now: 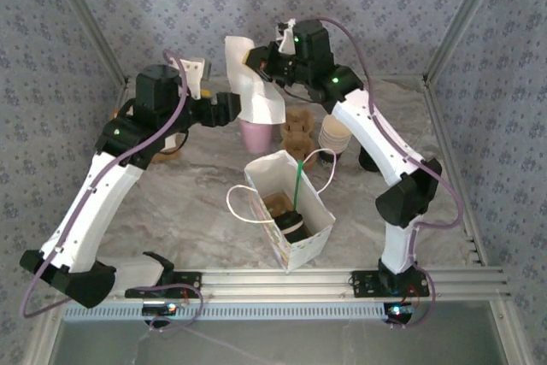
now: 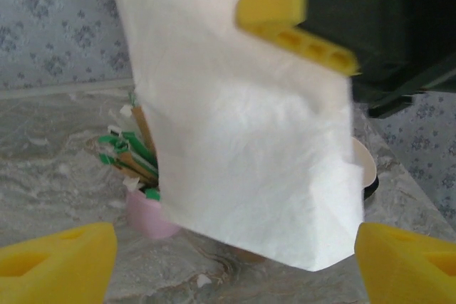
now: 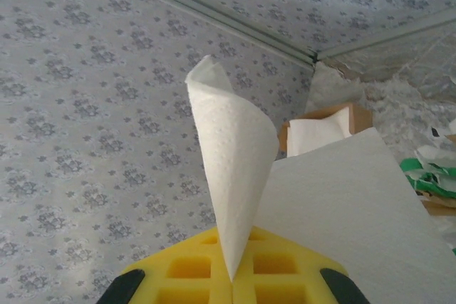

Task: Pack the takeout coffee

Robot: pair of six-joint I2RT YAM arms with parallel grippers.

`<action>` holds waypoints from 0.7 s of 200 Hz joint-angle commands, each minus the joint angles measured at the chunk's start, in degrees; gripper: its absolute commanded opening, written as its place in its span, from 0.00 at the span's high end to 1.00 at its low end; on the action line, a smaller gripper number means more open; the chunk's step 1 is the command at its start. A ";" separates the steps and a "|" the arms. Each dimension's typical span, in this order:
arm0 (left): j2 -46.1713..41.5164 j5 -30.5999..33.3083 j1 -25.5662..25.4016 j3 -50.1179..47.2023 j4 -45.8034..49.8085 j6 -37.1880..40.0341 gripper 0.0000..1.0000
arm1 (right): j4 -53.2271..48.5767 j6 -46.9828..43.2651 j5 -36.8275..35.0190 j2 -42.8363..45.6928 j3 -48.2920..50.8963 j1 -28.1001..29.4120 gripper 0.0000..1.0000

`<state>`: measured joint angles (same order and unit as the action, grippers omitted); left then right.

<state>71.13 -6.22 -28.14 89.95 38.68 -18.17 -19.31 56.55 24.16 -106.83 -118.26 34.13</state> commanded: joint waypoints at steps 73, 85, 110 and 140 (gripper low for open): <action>-12.33 -23.81 12.31 -21.80 -38.15 -49.93 0.00 | 25.73 -6.07 -3.13 14.50 21.30 1.00 1.00; -12.31 -24.50 11.85 -23.04 -41.77 -54.14 0.00 | 27.33 -7.45 -3.54 15.21 22.88 1.61 1.00; -11.16 -24.66 10.16 -24.21 -46.76 -59.71 0.00 | 29.12 -10.47 -4.88 16.97 25.40 2.94 1.00; -8.90 -23.65 8.36 -24.55 -51.85 -63.23 0.00 | 32.36 -9.81 -3.88 18.29 27.93 4.31 1.00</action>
<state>60.64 -29.17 -18.57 65.80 -4.29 -74.56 7.44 48.56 20.71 -91.09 -92.25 37.34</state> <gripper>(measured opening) 0.996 0.068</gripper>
